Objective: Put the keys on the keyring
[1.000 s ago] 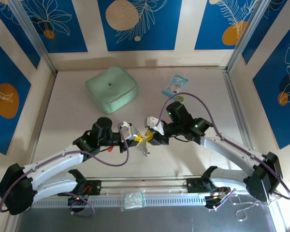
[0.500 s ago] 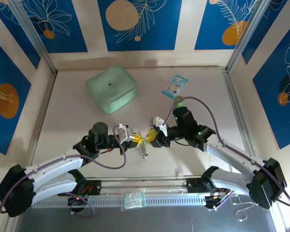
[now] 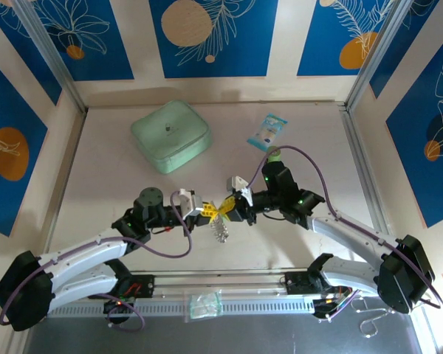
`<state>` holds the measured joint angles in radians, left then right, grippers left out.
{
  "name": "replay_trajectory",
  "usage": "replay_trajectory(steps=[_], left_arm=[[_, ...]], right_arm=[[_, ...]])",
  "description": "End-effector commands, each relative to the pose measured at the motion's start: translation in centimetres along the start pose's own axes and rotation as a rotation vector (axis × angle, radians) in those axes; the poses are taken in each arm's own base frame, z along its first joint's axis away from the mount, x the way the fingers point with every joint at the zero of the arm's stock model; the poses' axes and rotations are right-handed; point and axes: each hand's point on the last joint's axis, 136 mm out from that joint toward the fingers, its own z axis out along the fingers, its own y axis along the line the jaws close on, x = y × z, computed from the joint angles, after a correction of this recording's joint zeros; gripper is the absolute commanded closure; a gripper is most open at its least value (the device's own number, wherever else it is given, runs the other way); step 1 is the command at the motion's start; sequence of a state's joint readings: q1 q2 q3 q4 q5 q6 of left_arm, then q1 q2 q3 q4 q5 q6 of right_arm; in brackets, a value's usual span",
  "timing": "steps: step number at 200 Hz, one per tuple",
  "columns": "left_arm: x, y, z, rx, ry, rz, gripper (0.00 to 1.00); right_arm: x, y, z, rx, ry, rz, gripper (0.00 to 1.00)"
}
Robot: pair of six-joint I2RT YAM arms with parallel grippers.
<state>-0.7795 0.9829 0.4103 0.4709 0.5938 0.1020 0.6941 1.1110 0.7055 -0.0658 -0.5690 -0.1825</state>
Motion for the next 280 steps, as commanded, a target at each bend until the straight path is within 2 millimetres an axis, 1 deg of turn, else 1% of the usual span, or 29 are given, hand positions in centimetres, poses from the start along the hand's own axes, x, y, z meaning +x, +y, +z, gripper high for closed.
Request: replay_trajectory(steps=[1, 8, 13, 22, 40, 61, 86, 104, 127, 148, 171, 185, 219, 245, 261, 280], left_arm=[[-1.3, -0.7, -0.1, 0.032, -0.054, 0.023, 1.0], [-1.3, -0.6, -0.1, 0.028, -0.052, 0.023, 1.0], [-1.4, -0.5, -0.1, 0.02, -0.052, 0.023, 1.0], [-1.3, -0.3, -0.1, 0.008, -0.046, 0.019, 0.9], [-1.0, 0.0, -0.3, -0.012, -0.019, 0.023, 0.79], [-0.3, 0.1, -0.4, -0.019, 0.045, 0.024, 0.74], [0.9, 0.5, -0.2, -0.023, 0.142, 0.007, 0.74], [1.2, 0.4, 0.1, -0.006, 0.176, -0.003, 0.75], [0.9, 0.5, 0.2, 0.001, 0.171, 0.005, 0.75], [0.6, 0.4, 0.3, 0.011, 0.173, 0.012, 0.78], [1.0, 0.3, 0.5, 0.026, 0.19, 0.0, 0.8], [1.1, 0.2, 0.6, 0.034, 0.194, -0.003, 0.83], [0.6, 0.2, 0.6, 0.037, 0.176, 0.007, 0.91], [0.1, 0.1, 0.4, 0.033, 0.148, 0.016, 1.0], [-0.1, 0.0, 0.2, 0.027, 0.129, 0.021, 1.0], [-0.4, -0.2, 0.1, 0.021, 0.087, 0.024, 1.0]], right_arm=[[-1.0, 0.7, 0.2, -0.043, -0.029, -0.028, 0.96], [-0.9, 0.7, 0.2, -0.044, -0.026, -0.032, 1.0], [-0.9, 0.7, 0.1, -0.043, -0.023, -0.034, 1.0], [-0.9, 0.7, 0.0, -0.038, -0.016, -0.043, 1.0], [-0.8, 0.6, -0.3, -0.015, 0.014, -0.065, 1.0], [-0.1, 0.2, -0.5, 0.023, 0.089, -0.092, 1.0], [0.9, -0.1, -0.5, 0.047, 0.182, -0.114, 1.0], [1.4, -0.2, -0.4, 0.055, 0.228, -0.134, 1.0], [1.7, -0.2, -0.3, 0.065, 0.284, -0.167, 1.0], [1.4, -0.2, -0.3, 0.066, 0.299, -0.189, 1.0], [0.8, 0.0, -0.1, 0.057, 0.287, -0.197, 1.0], [0.6, 0.2, 0.2, 0.051, 0.283, -0.203, 1.0], [0.4, 0.4, 0.6, 0.046, 0.283, -0.207, 1.0], [-0.2, 0.4, 0.3, 0.052, 0.232, -0.185, 1.0], [-0.7, 0.3, -0.3, 0.05, 0.159, -0.141, 0.86], [-0.6, 0.2, -1.2, 0.038, 0.084, -0.069, 0.8]])
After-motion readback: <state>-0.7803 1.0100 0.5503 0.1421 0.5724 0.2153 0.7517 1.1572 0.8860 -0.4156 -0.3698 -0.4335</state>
